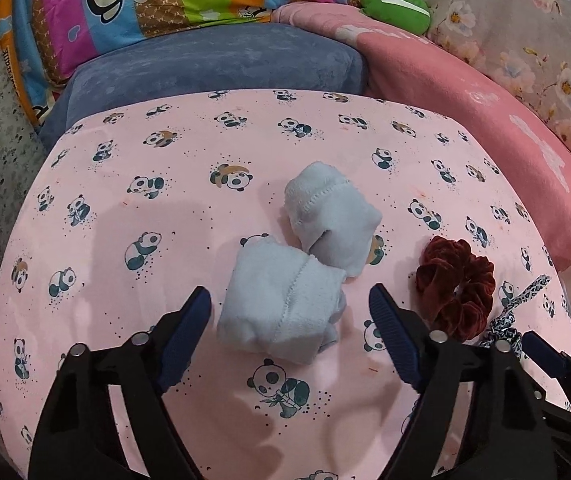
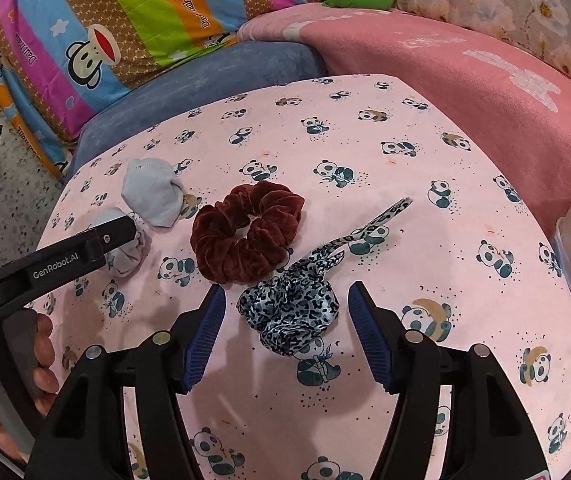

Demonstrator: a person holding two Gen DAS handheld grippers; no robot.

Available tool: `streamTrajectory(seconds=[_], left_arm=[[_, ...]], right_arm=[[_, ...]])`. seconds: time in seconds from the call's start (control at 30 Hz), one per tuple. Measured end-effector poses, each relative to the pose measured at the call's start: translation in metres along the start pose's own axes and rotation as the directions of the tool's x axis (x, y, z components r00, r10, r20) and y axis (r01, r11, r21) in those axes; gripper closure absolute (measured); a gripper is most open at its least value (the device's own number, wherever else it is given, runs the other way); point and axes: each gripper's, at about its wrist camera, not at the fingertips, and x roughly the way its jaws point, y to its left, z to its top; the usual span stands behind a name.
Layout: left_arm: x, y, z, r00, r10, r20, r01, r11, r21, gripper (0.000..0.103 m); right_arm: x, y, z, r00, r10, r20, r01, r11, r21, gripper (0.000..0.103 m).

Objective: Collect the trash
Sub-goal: 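Grasp the light blue sock with the left gripper while the right grasps the leopard-print scrunchie, then carry the blue sock and leopard-print scrunchie in both grippers over the bin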

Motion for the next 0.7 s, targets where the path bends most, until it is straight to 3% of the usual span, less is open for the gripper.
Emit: streamTrajectory(seconds=[0.03, 0.23, 0.37, 0.43, 0.7], left_arm=[[0.002, 0.001, 0.0, 1.0, -0.006, -0.009, 0.006, 1.0, -0.003, 0.042], [-0.001, 0.004, -0.006, 1.0, -0.018, -0.007, 0.018, 1.0, -0.009, 0.057], [-0.007, 0.002, -0.008, 1.0, -0.018, -0.003, 0.018, 1.0, -0.008, 0.061], [-0.011, 0.002, -0.011, 1.0, -0.018, -0.004, 0.018, 1.0, -0.014, 0.062], [-0.037, -0.016, -0.022, 1.0, -0.01, 0.017, 0.01, 1.0, -0.003, 0.062]], right_arm=[[0.002, 0.0, 0.0, 1.0, -0.001, -0.002, 0.001, 1.0, 0.001, 0.039], [0.013, -0.004, -0.005, 1.0, -0.005, -0.023, 0.006, 1.0, 0.008, 0.04], [0.014, -0.009, -0.009, 1.0, -0.012, -0.019, 0.012, 1.0, 0.003, 0.062], [0.012, -0.014, -0.012, 1.0, 0.001, -0.02, 0.0, 1.0, 0.024, 0.083], [-0.01, -0.031, -0.027, 1.0, 0.02, 0.016, -0.021, 0.997, 0.075, 0.091]])
